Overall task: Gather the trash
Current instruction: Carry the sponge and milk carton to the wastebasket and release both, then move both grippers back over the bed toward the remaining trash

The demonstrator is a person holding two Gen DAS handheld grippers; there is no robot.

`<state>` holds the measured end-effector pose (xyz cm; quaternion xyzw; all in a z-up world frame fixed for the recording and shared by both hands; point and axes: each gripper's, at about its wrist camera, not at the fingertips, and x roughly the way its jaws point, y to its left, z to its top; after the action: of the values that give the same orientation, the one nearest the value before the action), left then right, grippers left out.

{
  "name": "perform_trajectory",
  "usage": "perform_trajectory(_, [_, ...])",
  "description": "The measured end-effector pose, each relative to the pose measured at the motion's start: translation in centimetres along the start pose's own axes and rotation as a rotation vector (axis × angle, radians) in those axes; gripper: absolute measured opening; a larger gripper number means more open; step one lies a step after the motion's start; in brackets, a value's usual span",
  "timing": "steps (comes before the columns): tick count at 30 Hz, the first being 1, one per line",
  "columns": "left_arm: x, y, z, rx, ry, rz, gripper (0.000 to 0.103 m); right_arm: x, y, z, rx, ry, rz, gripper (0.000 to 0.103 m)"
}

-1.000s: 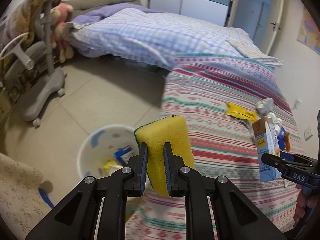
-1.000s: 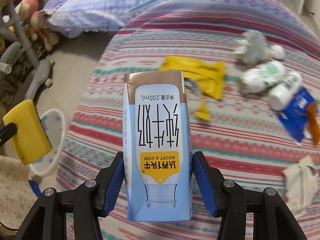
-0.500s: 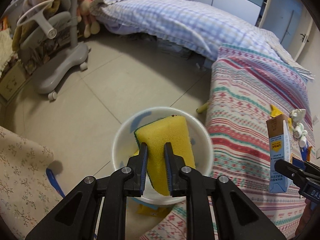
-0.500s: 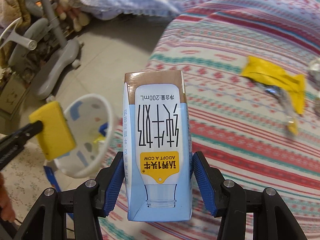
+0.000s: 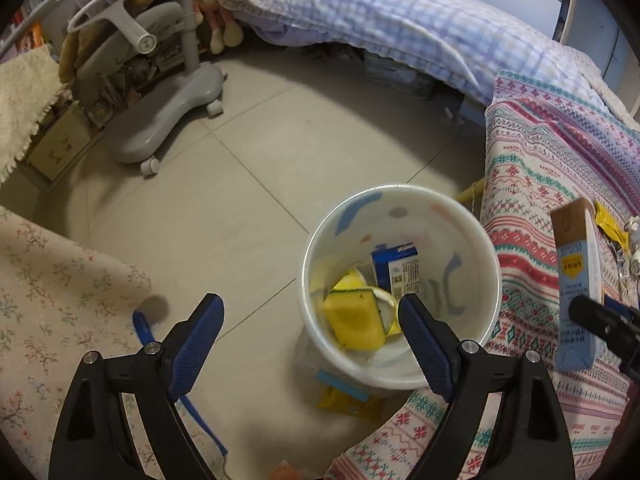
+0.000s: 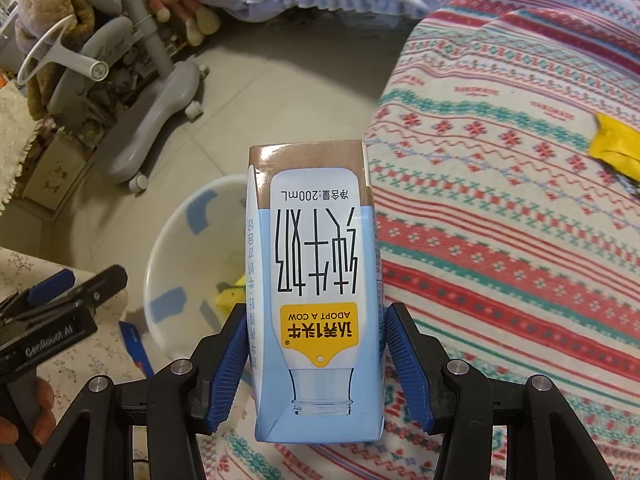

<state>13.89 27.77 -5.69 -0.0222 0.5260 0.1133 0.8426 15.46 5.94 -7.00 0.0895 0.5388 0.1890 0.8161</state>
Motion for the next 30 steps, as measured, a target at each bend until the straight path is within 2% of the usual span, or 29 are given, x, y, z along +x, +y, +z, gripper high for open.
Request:
perform_trajectory(4, [-0.4, 0.1, -0.7, 0.017, 0.005, 0.018, 0.091, 0.8, 0.8, 0.4, -0.011, 0.003, 0.024, 0.059])
perform_trajectory(12, [-0.7, 1.1, -1.1, -0.016, 0.003, 0.035, 0.091, 3.0, 2.6, 0.8, -0.025, 0.017, 0.073, 0.059])
perform_trajectory(15, [-0.8, 1.3, -1.1, -0.023, 0.002, 0.032, 0.091, 3.3, 3.0, 0.9, -0.026, 0.012, 0.116, 0.061])
perform_trajectory(18, [-0.9, 1.4, -1.0, -0.026, -0.001, 0.028, 0.091, 3.1, 3.3, 0.9, -0.026, -0.004, 0.157, 0.075])
perform_trajectory(23, [-1.2, 1.1, -1.0, -0.023, -0.005, 0.014, 0.091, 1.6, 3.6, 0.9, -0.06, -0.035, 0.115, 0.076])
perform_trajectory(30, [-2.0, -0.7, -1.1, -0.005, -0.005, -0.038, 0.091, -1.4, 0.9, 0.1, -0.058, -0.053, 0.027, 0.076])
